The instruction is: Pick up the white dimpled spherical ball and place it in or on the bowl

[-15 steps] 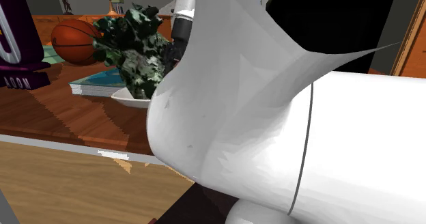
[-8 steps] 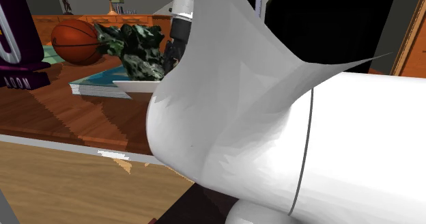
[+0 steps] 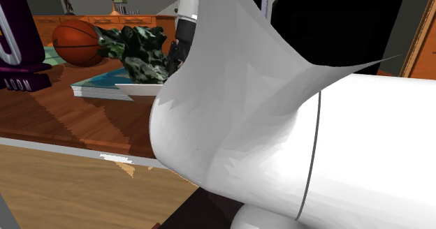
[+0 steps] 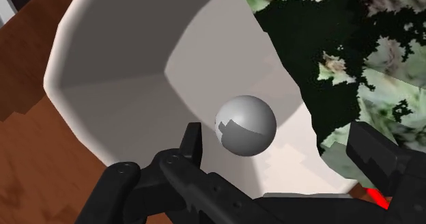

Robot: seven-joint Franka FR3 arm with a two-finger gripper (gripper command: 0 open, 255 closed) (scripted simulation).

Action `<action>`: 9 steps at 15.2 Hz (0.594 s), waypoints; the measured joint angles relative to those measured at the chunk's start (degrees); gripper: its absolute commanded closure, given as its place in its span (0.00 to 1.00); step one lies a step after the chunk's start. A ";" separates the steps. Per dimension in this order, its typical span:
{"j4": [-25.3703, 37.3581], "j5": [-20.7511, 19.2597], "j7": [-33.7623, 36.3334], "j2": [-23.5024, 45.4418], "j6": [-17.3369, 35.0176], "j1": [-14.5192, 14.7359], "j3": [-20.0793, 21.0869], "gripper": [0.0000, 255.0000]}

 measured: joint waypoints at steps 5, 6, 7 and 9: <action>-2.81 0.91 -0.63 -3.19 3.90 0.61 0.86 1.00; -2.39 0.91 -1.43 -2.39 3.47 0.54 0.37 1.00; -1.11 0.23 -0.43 -1.18 2.04 0.10 0.48 1.00; 0.34 -0.48 0.73 -0.09 -0.18 -0.27 0.44 0.00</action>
